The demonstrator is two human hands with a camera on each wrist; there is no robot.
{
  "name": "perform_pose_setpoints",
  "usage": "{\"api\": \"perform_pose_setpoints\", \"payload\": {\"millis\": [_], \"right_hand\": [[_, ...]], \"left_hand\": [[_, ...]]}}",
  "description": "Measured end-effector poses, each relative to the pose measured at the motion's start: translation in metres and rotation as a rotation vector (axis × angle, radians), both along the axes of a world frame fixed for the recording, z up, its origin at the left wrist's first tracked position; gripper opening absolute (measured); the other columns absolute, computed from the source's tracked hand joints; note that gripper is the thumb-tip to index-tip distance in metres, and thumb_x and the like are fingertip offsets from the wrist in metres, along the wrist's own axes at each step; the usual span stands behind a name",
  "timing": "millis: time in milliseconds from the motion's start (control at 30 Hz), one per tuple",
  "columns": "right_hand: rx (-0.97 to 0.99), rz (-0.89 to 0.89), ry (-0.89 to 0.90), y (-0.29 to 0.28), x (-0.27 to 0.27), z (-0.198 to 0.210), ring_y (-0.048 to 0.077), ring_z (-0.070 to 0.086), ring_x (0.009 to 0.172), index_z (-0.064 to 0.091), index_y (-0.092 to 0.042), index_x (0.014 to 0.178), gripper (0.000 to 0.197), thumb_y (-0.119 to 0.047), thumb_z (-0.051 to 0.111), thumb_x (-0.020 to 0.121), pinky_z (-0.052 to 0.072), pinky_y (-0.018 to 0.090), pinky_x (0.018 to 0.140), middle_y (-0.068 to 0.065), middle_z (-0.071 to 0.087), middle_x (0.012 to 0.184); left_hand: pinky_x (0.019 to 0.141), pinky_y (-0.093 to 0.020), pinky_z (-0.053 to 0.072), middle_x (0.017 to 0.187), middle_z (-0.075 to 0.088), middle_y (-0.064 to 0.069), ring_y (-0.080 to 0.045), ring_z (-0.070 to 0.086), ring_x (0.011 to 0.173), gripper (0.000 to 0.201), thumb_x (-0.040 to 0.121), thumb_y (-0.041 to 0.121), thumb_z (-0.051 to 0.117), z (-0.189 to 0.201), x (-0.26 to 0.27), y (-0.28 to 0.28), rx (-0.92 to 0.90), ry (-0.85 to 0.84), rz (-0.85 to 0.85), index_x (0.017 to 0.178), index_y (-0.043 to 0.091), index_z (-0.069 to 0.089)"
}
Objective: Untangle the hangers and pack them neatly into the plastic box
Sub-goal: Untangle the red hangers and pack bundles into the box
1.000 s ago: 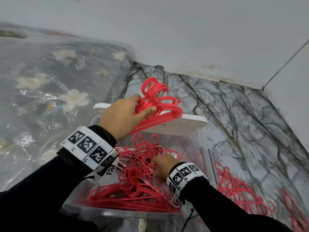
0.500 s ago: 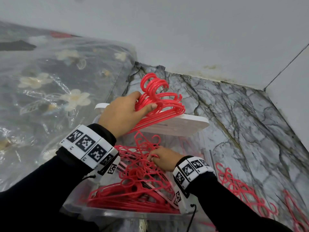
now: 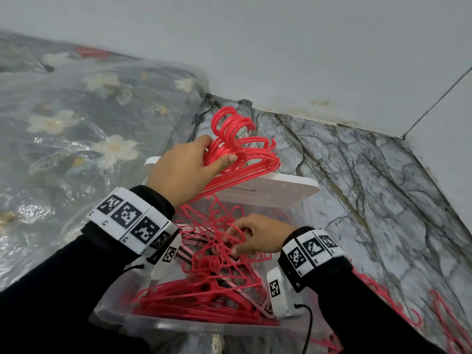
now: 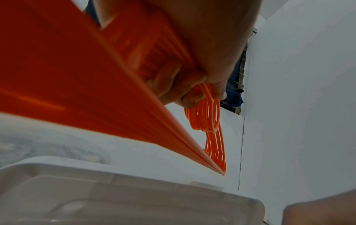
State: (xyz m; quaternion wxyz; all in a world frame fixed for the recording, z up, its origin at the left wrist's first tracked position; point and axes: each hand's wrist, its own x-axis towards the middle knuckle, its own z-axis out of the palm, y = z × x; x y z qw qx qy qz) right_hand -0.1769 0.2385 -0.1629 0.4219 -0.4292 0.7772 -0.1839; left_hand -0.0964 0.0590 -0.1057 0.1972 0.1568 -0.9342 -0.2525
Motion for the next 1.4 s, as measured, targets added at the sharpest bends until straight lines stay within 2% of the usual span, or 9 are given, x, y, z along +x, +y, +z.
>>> {"api": "perform_pose_setpoints", "payload": {"millis": [200, 300, 433, 567, 667, 967, 1133, 1267, 1400], "right_hand": [[-0.208, -0.134, 0.189, -0.003, 0.006, 0.009, 0.011, 0.053, 0.071, 0.063, -0.008, 0.102, 0.013, -0.015, 0.061, 0.090, 0.045, 0.024, 0.070, 0.000, 0.059, 0.084], [-0.329, -0.195, 0.290, -0.005, 0.006, 0.011, -0.001, 0.048, 0.062, 0.060, -0.016, 0.092, 0.005, -0.016, 0.055, 0.093, 0.035, 0.011, 0.059, -0.005, 0.059, 0.078], [-0.303, -0.174, 0.367, -0.009, 0.010, 0.002, 0.001, 0.050, 0.064, 0.065, -0.012, 0.095, 0.012, -0.014, 0.053, 0.093, 0.030, 0.014, 0.056, -0.006, 0.062, 0.075], [-0.115, -0.080, 0.450, -0.011, 0.021, -0.024, 0.029, 0.060, 0.101, 0.063, -0.009, 0.106, 0.020, -0.017, 0.050, 0.094, 0.041, 0.030, 0.082, 0.013, 0.068, 0.104], [-0.058, 0.045, 0.412, -0.013, 0.034, -0.038, 0.029, 0.057, 0.108, 0.063, -0.008, 0.110, 0.023, -0.014, 0.050, 0.092, 0.040, 0.032, 0.089, 0.014, 0.065, 0.113], [-0.250, -0.092, 0.369, -0.022, 0.036, -0.011, 0.024, 0.061, 0.100, 0.062, -0.013, 0.109, 0.020, -0.016, 0.052, 0.092, 0.043, 0.028, 0.083, 0.008, 0.068, 0.106], [-0.390, -0.232, 0.317, -0.009, 0.019, 0.023, -0.003, 0.051, 0.065, 0.059, -0.018, 0.120, 0.028, -0.014, 0.054, 0.093, 0.034, 0.013, 0.061, -0.019, 0.052, 0.073], [-0.559, -0.388, 0.238, 0.002, 0.014, 0.042, 0.021, 0.061, 0.074, 0.055, -0.024, 0.117, 0.032, -0.007, 0.056, 0.090, 0.053, 0.044, 0.076, -0.005, 0.055, 0.077], [-0.530, -0.395, 0.269, 0.011, 0.013, 0.043, 0.030, 0.059, 0.068, 0.057, -0.023, 0.107, 0.024, -0.006, 0.051, 0.091, 0.051, 0.050, 0.071, 0.012, 0.055, 0.076]], "left_hand": [[0.064, -0.040, 0.049, 0.074, 0.062, 0.002, -0.019, 0.060, 0.070, 0.068, 0.073, 0.079, 0.033, 0.002, 0.001, -0.002, 0.017, 0.018, -0.005, 0.093, 0.019, 0.056], [0.059, -0.035, 0.044, 0.072, 0.061, 0.005, -0.014, 0.058, 0.066, 0.066, 0.073, 0.079, 0.034, 0.003, 0.000, -0.002, 0.003, 0.023, 0.016, 0.093, 0.020, 0.056], [0.054, -0.031, 0.039, 0.070, 0.061, 0.005, -0.011, 0.057, 0.064, 0.059, 0.077, 0.075, 0.040, 0.006, 0.001, -0.007, 0.006, 0.060, 0.040, 0.093, 0.020, 0.057], [0.049, -0.021, 0.028, 0.064, 0.053, 0.012, 0.002, 0.049, 0.058, 0.044, 0.083, 0.066, 0.048, 0.008, 0.002, -0.012, 0.016, 0.098, 0.066, 0.089, 0.024, 0.056], [0.049, -0.020, 0.027, 0.063, 0.052, 0.014, 0.003, 0.048, 0.058, 0.040, 0.084, 0.066, 0.048, 0.009, 0.003, -0.014, 0.026, 0.113, 0.067, 0.087, 0.027, 0.054], [0.050, -0.023, 0.031, 0.066, 0.055, 0.011, 0.001, 0.050, 0.061, 0.043, 0.083, 0.067, 0.048, 0.012, 0.004, -0.019, 0.028, 0.114, 0.091, 0.087, 0.024, 0.055], [0.054, -0.029, 0.039, 0.070, 0.058, 0.006, -0.008, 0.054, 0.063, 0.045, 0.084, 0.066, 0.049, 0.016, 0.005, -0.019, 0.039, 0.134, 0.120, 0.086, 0.021, 0.055], [0.050, -0.029, 0.032, 0.065, 0.055, 0.008, -0.007, 0.051, 0.059, 0.044, 0.084, 0.065, 0.050, 0.018, 0.005, -0.017, 0.058, 0.179, 0.156, 0.083, 0.021, 0.053], [0.057, -0.035, 0.038, 0.069, 0.059, 0.007, -0.010, 0.053, 0.061, 0.046, 0.083, 0.067, 0.051, 0.019, 0.004, -0.018, 0.135, 0.280, 0.174, 0.088, 0.021, 0.055]]}}
